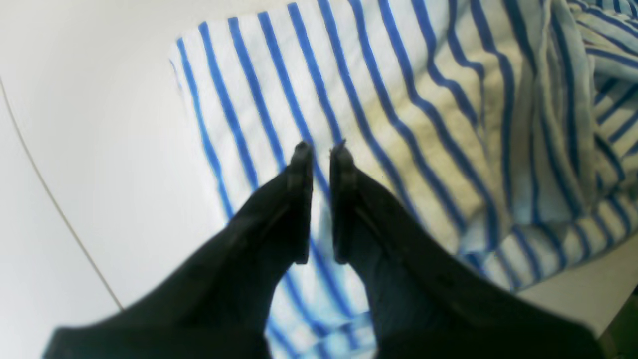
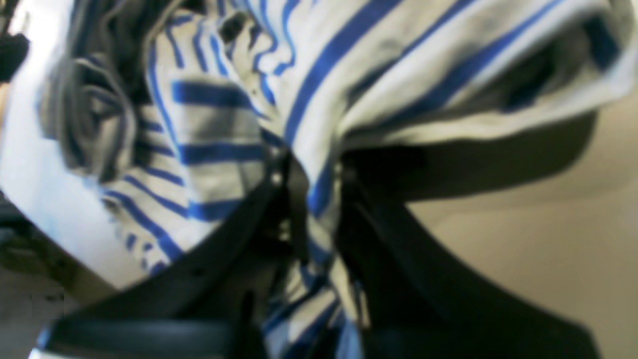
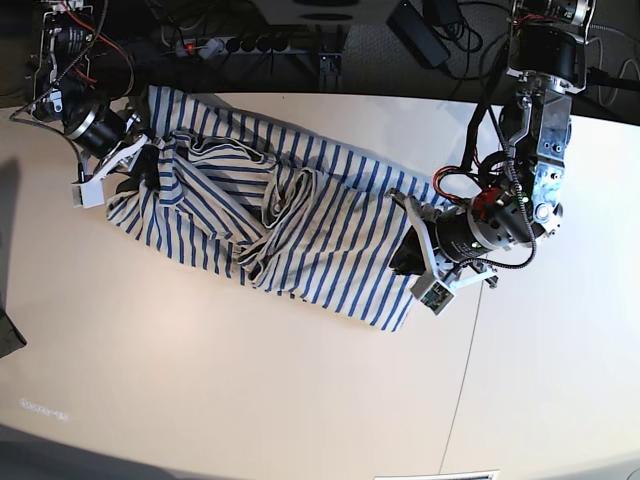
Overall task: Fold the T-shirt properly
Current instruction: 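Push the folded striped bundle along the table with the right gripper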
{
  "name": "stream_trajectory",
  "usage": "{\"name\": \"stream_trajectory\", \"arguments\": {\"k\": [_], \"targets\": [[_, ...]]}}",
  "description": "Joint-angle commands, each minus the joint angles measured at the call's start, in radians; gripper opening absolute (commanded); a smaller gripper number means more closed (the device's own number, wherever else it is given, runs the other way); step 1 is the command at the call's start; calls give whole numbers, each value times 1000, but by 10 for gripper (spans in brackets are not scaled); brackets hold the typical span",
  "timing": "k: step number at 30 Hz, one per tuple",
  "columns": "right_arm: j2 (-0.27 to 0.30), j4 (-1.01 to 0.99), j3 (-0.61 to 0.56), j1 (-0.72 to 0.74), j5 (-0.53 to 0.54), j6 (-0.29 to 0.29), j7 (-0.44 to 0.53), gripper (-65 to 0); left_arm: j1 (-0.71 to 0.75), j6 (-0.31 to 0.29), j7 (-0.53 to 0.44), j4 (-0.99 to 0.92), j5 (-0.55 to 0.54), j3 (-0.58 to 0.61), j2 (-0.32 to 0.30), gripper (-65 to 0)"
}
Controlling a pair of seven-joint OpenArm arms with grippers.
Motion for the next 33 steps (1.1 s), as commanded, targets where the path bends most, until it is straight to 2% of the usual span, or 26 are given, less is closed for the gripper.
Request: {"name": "stream_trajectory", "arguments": {"k": [1,8,18,21,28,33], "targets": [[44,-1,13,11,-60,43,-21,-650,-16,9,-14,19,-11,-3,-11,-581],[175,-73,13,132,-96,43,-15,-650,-16,10,-11,19,-31,-3,-30,-581],[246,-426,-19,449,-158,45,30,-650,3,11,12,19,-48,-3,-29,-581],[246,-486,-91,529,-219,45,76,-650,22,10,15,19,-85,-3,-29,-581],[244,-515,-385,657,-348,43,148,-650,85,10,14,19,-95,-3,-29,-581],[234,-514,-505,724,-423,40,181,-650,114,10,13,19,-102,-3,-19,-581]]}}
